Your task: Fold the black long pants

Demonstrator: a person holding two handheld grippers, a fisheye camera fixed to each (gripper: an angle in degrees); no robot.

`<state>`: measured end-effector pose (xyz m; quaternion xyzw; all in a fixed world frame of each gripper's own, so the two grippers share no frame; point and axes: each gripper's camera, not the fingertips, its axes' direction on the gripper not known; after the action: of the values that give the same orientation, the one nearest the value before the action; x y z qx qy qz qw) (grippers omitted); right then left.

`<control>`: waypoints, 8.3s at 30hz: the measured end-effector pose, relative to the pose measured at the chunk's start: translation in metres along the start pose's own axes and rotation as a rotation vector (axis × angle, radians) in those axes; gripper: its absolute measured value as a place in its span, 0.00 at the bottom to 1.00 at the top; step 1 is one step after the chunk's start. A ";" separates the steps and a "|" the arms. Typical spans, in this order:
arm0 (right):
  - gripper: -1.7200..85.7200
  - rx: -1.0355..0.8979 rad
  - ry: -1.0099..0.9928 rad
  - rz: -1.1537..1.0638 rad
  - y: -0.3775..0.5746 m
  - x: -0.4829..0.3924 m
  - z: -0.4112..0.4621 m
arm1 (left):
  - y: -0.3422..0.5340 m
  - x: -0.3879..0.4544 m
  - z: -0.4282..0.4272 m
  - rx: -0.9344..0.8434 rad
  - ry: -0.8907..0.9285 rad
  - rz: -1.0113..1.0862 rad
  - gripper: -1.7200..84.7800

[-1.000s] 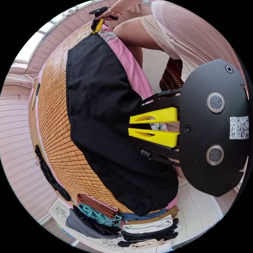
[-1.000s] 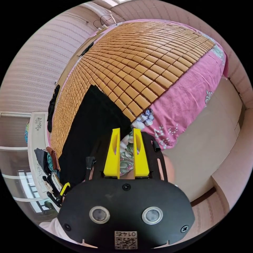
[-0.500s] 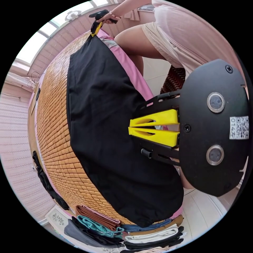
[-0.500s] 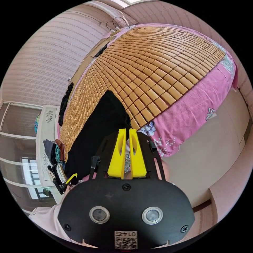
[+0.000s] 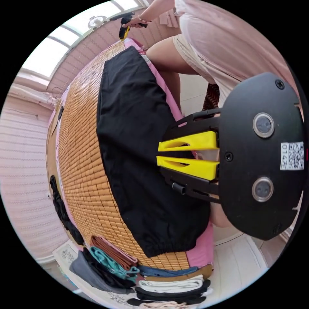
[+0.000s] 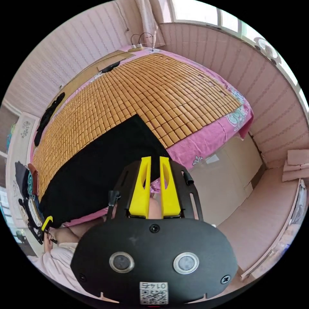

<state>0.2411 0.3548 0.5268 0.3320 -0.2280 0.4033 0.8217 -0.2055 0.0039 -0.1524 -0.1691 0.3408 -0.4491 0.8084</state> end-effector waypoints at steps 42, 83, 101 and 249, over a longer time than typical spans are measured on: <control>0.01 -0.411 0.025 -1.206 -0.011 -0.810 -0.078 | -0.032 -0.245 -0.053 0.132 -0.393 -0.399 0.09; 0.01 -0.540 0.129 -1.172 -0.026 -0.948 -0.129 | -0.061 -0.278 -0.014 0.095 -0.345 -0.404 0.08; 0.01 -0.346 0.118 -1.050 -0.025 -0.933 -0.149 | -0.046 -0.286 -0.003 0.073 -0.284 -0.372 0.13; 0.03 0.153 -0.514 -0.663 0.057 0.022 0.079 | -0.262 0.195 0.236 -0.075 0.228 0.252 0.01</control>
<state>0.1987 0.3343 0.6151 0.5369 -0.2756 0.0370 0.7965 -0.1284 -0.3092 0.0895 -0.1033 0.4653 -0.3474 0.8076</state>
